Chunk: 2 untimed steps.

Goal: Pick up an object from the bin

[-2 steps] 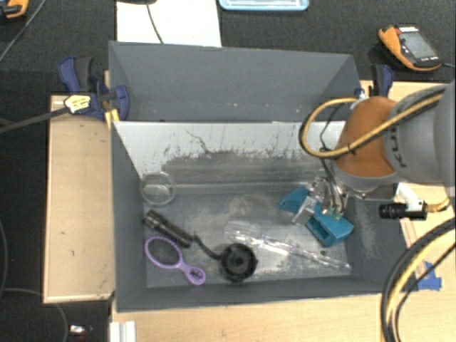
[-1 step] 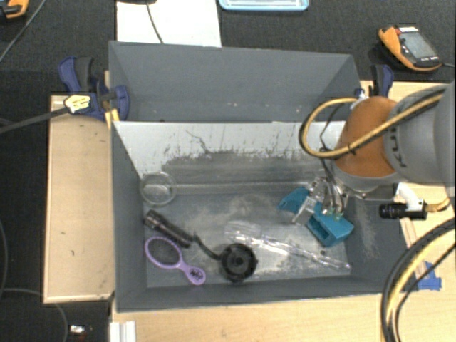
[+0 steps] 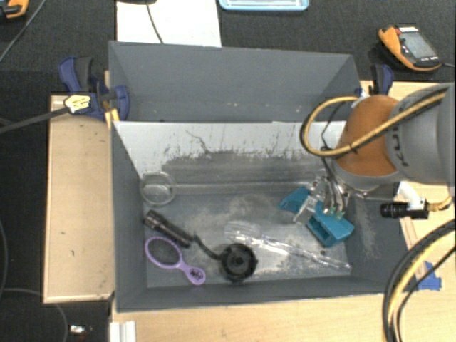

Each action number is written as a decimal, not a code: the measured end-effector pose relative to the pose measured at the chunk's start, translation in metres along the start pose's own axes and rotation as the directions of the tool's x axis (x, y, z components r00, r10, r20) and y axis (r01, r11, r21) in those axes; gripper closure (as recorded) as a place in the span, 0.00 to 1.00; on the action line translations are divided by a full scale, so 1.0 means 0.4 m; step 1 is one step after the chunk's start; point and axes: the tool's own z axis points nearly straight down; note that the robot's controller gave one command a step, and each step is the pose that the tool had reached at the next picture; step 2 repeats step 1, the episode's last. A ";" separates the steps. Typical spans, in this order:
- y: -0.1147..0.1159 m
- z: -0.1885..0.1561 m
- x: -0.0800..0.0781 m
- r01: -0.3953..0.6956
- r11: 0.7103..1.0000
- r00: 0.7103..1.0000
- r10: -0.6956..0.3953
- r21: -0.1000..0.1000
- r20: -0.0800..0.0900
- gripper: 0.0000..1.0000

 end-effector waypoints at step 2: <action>0.001 -0.084 0.002 0.003 1.000 1.000 -0.003 0.000 -0.006 1.00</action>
Offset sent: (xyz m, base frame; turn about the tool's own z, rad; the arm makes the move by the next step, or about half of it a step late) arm -0.0014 0.0007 0.0265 -0.0024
